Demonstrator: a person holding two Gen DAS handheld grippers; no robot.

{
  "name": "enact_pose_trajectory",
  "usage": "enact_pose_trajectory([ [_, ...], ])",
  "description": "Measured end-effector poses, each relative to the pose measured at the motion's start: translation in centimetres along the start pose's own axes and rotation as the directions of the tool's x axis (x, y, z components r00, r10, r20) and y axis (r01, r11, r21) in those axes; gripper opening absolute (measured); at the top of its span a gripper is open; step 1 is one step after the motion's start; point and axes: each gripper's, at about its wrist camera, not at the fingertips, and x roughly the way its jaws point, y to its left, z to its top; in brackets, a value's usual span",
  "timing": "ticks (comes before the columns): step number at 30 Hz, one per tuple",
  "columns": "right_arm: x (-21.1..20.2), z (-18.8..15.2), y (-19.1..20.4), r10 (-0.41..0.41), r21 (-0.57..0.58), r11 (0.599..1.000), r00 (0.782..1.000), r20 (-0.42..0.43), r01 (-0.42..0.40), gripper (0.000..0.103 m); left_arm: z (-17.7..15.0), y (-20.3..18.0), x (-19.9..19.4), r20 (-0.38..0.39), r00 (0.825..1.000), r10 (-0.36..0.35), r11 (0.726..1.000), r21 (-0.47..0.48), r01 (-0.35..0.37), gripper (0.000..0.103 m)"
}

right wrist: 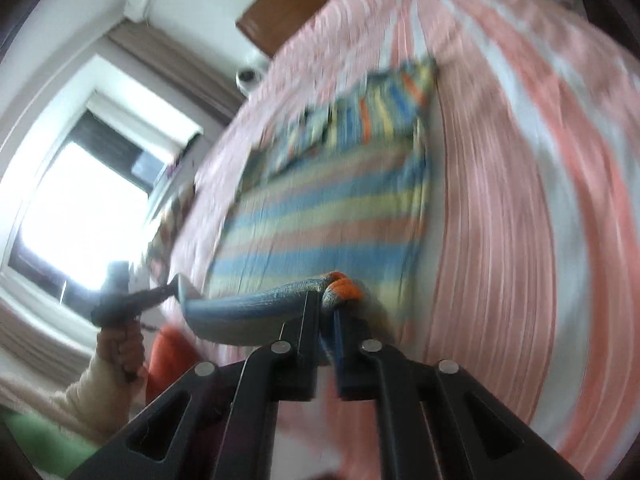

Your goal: Fold small clothes

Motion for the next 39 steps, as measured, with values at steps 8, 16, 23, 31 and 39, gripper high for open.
enact_pose_trajectory([
  [8,6.1,12.9,-4.3,-0.048,0.031,0.999,0.991,0.122,0.044,0.006,10.7,-1.7,8.4,0.090,0.995,0.039,0.999,-0.036,-0.036,0.003],
  [16,14.7,21.6,-9.0,-0.052,0.165,0.986,0.990,0.133,0.029,0.009,17.0,-0.3,16.1,0.074,0.988,0.136,0.987,-0.101,-0.128,0.010],
  [23,12.2,23.1,-12.8,-0.045,0.322,0.945,0.960,0.277,-0.049,0.035,19.3,2.3,11.5,0.220,0.968,0.119,0.972,-0.225,-0.069,0.077],
  [31,12.5,22.4,-4.6,0.047,0.093,0.995,0.995,-0.090,-0.038,0.035,11.3,-1.5,10.1,0.092,0.990,0.105,0.992,0.058,-0.111,0.078],
  [39,28.5,24.6,-0.5,0.119,0.230,0.971,0.964,-0.239,-0.063,0.037,4.5,-3.1,13.0,0.102,0.944,0.313,0.927,0.182,-0.327,0.076],
])
